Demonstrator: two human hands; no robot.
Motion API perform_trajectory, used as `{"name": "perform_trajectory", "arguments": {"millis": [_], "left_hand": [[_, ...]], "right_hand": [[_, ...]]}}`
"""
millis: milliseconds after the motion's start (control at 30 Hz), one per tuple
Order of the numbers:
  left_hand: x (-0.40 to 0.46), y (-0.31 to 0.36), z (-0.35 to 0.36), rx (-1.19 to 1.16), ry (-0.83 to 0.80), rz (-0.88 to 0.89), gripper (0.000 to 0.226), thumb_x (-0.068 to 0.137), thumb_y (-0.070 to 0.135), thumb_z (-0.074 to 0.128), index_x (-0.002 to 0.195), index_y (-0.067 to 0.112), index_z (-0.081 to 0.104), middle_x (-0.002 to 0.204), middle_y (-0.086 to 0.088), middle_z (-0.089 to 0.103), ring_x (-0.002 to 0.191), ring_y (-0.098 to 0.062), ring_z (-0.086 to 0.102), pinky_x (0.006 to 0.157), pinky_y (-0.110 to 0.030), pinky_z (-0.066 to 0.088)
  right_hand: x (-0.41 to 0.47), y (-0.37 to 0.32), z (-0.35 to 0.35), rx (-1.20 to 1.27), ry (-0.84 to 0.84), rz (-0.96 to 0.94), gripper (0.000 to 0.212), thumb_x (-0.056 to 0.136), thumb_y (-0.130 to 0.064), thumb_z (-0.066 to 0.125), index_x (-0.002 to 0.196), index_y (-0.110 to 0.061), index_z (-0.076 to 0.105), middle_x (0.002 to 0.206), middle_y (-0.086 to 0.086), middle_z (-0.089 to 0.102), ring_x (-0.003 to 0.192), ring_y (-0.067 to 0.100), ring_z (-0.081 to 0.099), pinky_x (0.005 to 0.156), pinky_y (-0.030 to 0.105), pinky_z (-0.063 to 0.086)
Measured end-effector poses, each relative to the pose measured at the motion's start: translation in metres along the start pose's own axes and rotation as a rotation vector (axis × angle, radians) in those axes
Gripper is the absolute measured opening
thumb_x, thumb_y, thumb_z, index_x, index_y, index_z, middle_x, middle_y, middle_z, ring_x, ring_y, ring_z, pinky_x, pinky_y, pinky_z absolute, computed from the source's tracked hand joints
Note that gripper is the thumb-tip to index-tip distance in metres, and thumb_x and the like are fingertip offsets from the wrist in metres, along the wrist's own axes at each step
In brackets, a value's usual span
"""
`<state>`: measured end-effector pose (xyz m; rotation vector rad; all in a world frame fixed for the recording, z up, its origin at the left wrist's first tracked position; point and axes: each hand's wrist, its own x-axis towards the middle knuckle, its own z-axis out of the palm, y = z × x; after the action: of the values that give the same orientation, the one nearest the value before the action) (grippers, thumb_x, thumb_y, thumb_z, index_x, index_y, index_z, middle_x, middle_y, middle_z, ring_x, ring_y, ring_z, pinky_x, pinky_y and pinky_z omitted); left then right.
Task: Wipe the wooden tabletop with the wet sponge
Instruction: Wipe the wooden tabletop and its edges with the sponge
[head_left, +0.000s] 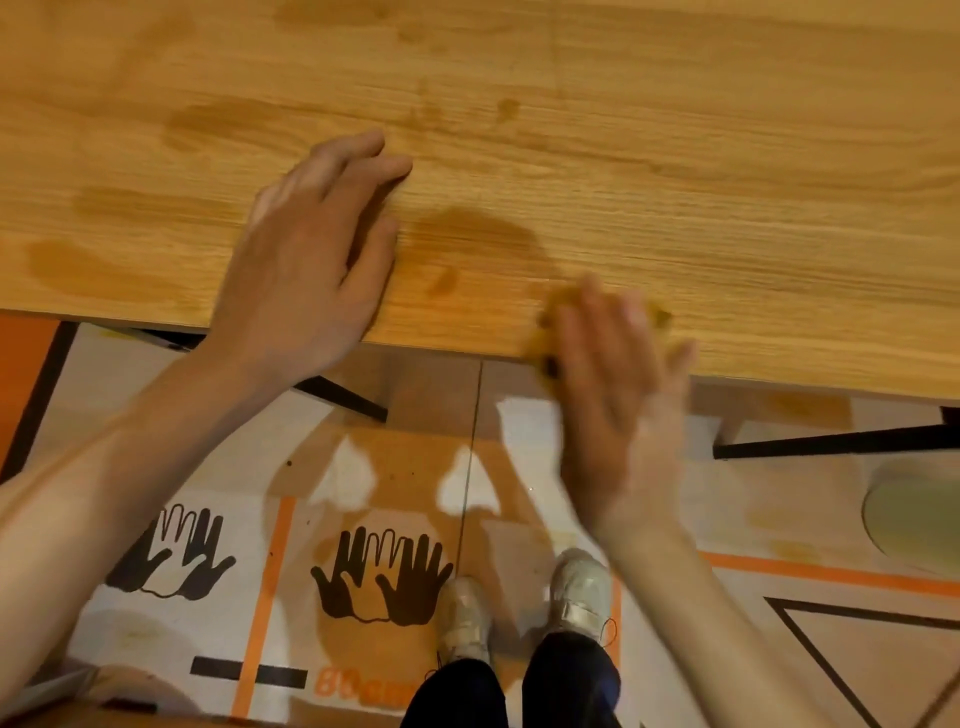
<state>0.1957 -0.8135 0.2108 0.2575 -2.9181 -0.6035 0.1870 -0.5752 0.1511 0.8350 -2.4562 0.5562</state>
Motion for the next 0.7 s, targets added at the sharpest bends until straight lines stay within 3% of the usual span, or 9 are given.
{"name": "perform_trajectory", "arguments": {"millis": [67,167,300,400,500,700], "left_hand": [[-0.002,0.001,0.0,-0.01,0.0,-0.019,0.042,0.108,0.029,0.037,0.149,0.02,0.043,0.16,0.001,0.033,0.146,-0.021,0.034,0.118,-0.043,0.022],[-0.002,0.002,-0.003,-0.079,0.006,-0.044,0.042,0.108,0.028,0.04,0.148,0.02,0.045,0.16,0.003,0.033,0.147,-0.019,0.032,0.12,-0.044,0.024],[-0.002,-0.013,-0.016,-0.106,0.028,-0.062,0.041,0.107,0.027,0.04,0.146,0.019,0.048,0.157,0.002,0.038,0.144,-0.02,0.037,0.118,-0.048,0.03],[-0.001,-0.04,-0.031,-0.059,0.07,-0.11,0.041,0.106,0.028,0.042,0.146,0.019,0.049,0.157,0.001,0.04,0.146,-0.02,0.035,0.119,-0.051,0.029],[-0.005,-0.059,-0.037,-0.021,0.089,-0.163,0.042,0.106,0.028,0.042,0.147,0.017,0.048,0.158,0.0,0.039,0.148,-0.019,0.033,0.121,-0.04,0.022],[-0.011,-0.058,-0.027,-0.007,0.109,-0.178,0.041,0.106,0.021,0.043,0.145,0.01,0.048,0.155,-0.008,0.042,0.145,-0.025,0.035,0.117,-0.039,0.025]], "right_hand": [[-0.013,0.042,-0.03,-0.059,0.005,0.156,0.06,0.091,0.008,0.05,0.145,-0.003,0.027,0.153,0.01,0.027,0.15,0.022,0.008,0.121,0.049,-0.001],[-0.004,0.022,-0.039,0.026,0.03,0.342,0.05,0.093,0.008,0.045,0.142,0.005,0.035,0.151,0.017,0.032,0.144,0.034,0.021,0.119,0.056,0.005],[0.022,-0.057,-0.017,0.221,-0.195,0.049,0.068,0.077,0.02,0.06,0.14,0.0,0.043,0.15,0.014,0.037,0.144,0.03,0.024,0.123,0.043,0.006],[0.039,-0.063,-0.019,0.249,-0.395,-0.112,0.061,0.085,0.013,0.048,0.143,-0.005,0.041,0.152,0.011,0.036,0.146,0.029,0.024,0.122,0.045,0.013],[0.052,-0.052,-0.037,0.323,-0.561,-0.188,0.057,0.088,0.005,0.033,0.144,-0.005,0.039,0.154,0.01,0.033,0.147,0.03,0.019,0.121,0.049,0.014],[0.099,-0.069,-0.019,0.323,-0.686,-0.124,0.05,0.101,-0.009,0.041,0.149,-0.005,0.029,0.158,0.009,0.023,0.15,0.023,0.009,0.123,0.041,0.004]]}}
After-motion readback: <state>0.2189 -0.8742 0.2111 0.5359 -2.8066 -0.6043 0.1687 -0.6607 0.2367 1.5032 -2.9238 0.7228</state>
